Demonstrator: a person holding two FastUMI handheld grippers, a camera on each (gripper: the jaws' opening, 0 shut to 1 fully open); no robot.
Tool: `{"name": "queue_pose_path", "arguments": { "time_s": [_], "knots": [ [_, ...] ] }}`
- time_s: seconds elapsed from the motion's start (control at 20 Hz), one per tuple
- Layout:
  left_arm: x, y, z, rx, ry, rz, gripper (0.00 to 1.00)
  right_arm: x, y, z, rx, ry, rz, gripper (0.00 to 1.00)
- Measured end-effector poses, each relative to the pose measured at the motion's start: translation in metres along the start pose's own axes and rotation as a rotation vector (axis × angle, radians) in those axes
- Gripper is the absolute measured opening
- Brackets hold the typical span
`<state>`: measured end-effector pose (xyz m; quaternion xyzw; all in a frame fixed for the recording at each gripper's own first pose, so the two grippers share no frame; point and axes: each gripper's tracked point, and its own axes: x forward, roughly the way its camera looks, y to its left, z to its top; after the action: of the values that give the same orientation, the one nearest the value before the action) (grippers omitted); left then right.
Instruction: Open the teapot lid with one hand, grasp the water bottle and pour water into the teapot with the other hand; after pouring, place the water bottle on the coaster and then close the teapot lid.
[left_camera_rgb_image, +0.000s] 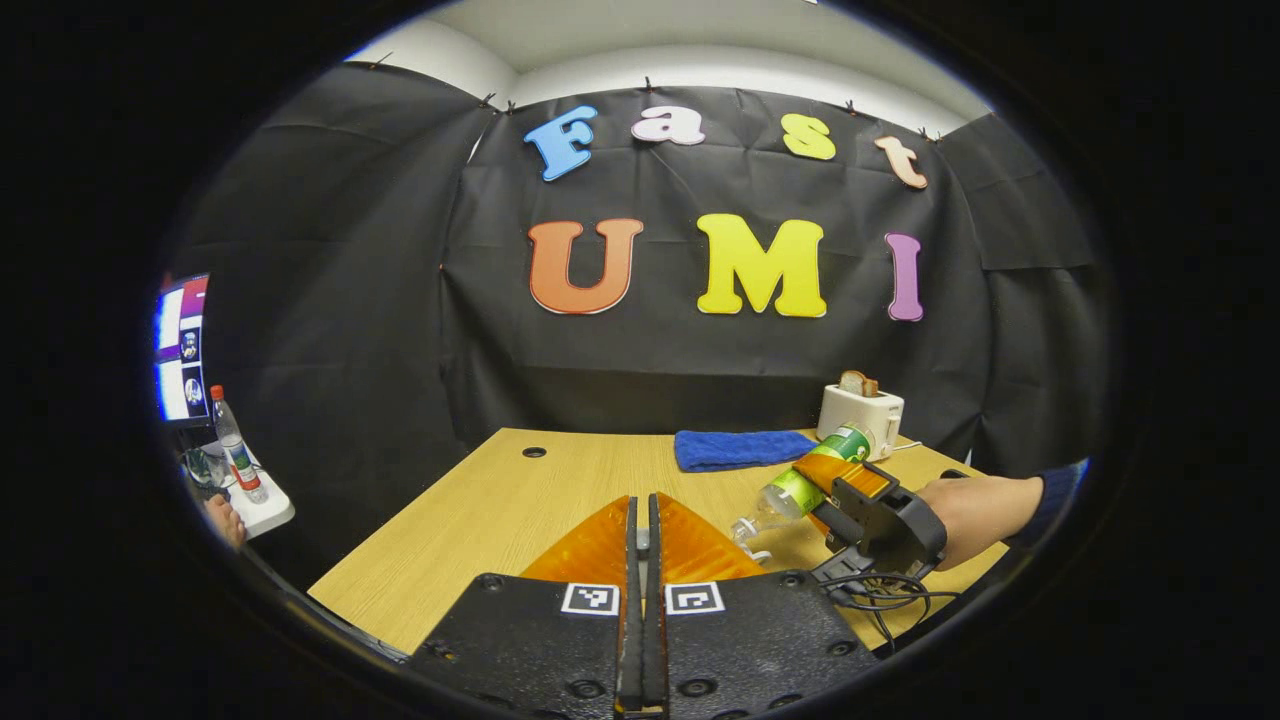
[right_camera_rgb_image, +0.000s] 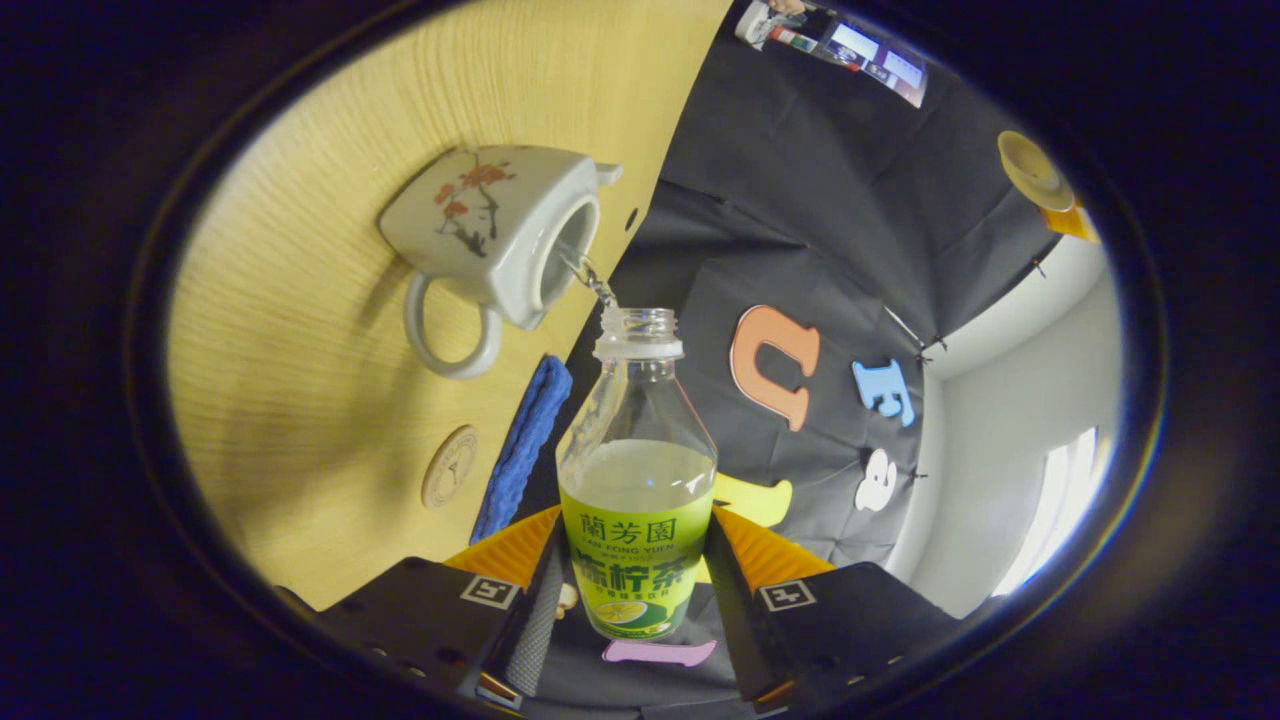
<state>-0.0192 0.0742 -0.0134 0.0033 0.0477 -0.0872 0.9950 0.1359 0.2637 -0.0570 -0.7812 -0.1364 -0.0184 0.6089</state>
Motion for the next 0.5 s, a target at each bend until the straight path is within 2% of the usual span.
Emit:
{"name": "queue_pose_path", "arguments": {
  "time_s": [0.5],
  "knots": [
    [0.001,0.001,-0.003,0.007,0.012,0.006,0.03,-0.004,-0.016,0.003,-0.1,-0.016,-0.102,0.71]
  ]
}}
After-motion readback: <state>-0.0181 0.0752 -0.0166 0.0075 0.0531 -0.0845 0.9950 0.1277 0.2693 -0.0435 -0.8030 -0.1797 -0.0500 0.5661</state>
